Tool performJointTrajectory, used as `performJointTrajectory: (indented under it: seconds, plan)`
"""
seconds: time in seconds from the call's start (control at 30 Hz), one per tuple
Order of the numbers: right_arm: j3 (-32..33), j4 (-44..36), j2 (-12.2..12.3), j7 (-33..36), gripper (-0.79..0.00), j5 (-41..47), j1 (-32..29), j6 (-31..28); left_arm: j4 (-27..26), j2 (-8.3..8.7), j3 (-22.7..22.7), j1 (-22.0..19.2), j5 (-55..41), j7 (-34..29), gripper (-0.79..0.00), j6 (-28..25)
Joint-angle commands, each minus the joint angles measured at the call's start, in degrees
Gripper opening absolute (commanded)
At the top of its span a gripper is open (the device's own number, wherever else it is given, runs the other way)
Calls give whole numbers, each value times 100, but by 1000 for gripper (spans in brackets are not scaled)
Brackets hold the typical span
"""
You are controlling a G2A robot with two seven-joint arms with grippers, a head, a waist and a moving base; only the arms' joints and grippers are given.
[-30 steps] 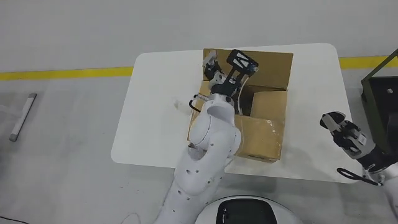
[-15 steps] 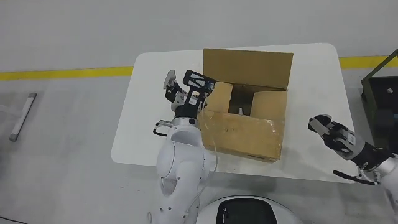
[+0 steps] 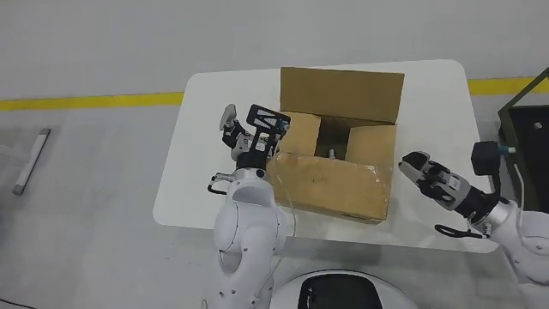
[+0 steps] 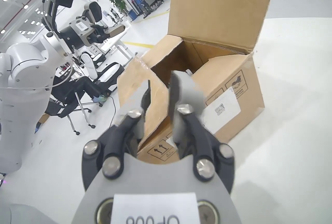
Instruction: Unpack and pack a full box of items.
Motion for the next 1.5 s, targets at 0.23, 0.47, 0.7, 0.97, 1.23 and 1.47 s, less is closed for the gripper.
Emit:
performJointTrajectory:
  seconds: [0.23,0.47,0.7,0.97,1.23,1.47]
  plan:
    - [-183,183,42,104,-489,-85,153,34,0,0,0,0,0,0,0,0]
    - [-340,205,76,268,-483,-6,220,59,0,0,0,0,0,0,0,0]
    - [-412,174,137,659,-785,334,260,-105,0,0,0,0,0,0,0,0]
    - [-457,119,244,1424,-730,1088,293,-279,0,0,0,0,0,0,0,0]
    - [-604,197,320,1819,-554,1442,373,-248,0,0,0,0,0,0,0,0]
    - [-708,219,386,2126,-533,1721,410,-247,0,0,0,0,0,0,0,0]
